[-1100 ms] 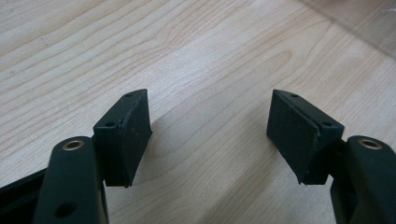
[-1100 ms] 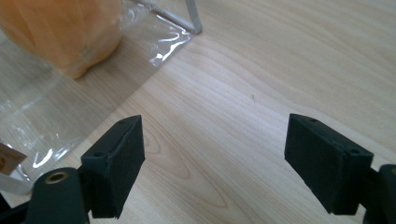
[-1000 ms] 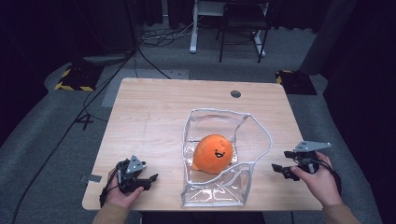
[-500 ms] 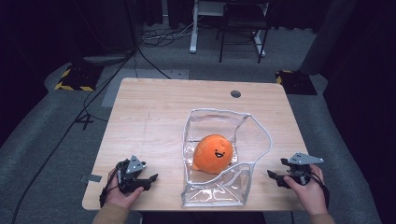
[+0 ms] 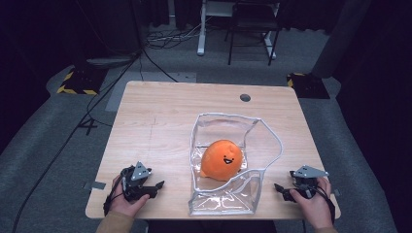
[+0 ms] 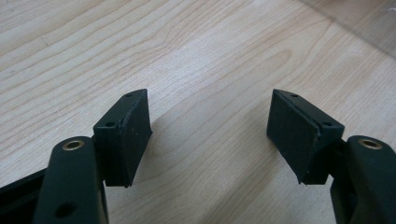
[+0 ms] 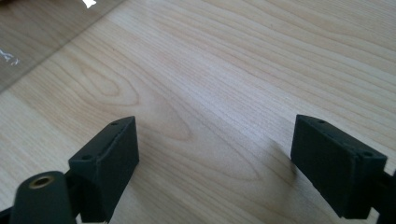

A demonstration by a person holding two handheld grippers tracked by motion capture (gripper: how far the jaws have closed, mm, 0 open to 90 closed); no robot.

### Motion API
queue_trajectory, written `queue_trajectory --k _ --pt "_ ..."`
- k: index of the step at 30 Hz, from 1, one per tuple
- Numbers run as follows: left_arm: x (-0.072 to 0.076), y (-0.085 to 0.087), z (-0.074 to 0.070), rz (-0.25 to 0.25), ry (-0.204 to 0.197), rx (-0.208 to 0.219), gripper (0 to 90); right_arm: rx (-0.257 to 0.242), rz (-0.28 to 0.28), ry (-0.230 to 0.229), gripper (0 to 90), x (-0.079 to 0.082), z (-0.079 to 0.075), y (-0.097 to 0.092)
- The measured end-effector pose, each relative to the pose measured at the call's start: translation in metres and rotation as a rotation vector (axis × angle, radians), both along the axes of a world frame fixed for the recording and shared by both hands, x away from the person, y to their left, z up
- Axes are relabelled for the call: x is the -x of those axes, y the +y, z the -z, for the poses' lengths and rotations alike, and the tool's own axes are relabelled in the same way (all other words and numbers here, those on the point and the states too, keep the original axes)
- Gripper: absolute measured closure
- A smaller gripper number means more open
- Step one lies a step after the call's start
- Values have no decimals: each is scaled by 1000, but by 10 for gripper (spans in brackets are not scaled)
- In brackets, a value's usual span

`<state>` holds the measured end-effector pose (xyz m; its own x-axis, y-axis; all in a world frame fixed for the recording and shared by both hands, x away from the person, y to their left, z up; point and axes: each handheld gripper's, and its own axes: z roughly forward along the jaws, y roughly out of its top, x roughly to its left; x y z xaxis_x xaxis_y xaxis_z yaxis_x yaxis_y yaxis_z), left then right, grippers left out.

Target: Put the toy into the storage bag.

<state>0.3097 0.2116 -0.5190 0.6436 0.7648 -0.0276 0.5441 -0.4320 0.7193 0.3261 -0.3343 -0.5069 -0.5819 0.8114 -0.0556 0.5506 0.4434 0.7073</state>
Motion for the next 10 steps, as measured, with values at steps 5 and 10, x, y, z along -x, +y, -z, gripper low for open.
queue_trajectory --k 5,10 --pt "0 0 0 0 0 1 308 -47 23 -13 94 -5 6 3" --pt "0 0 0 0 0 1 308 -36 29 -6 50 -7 6 5"
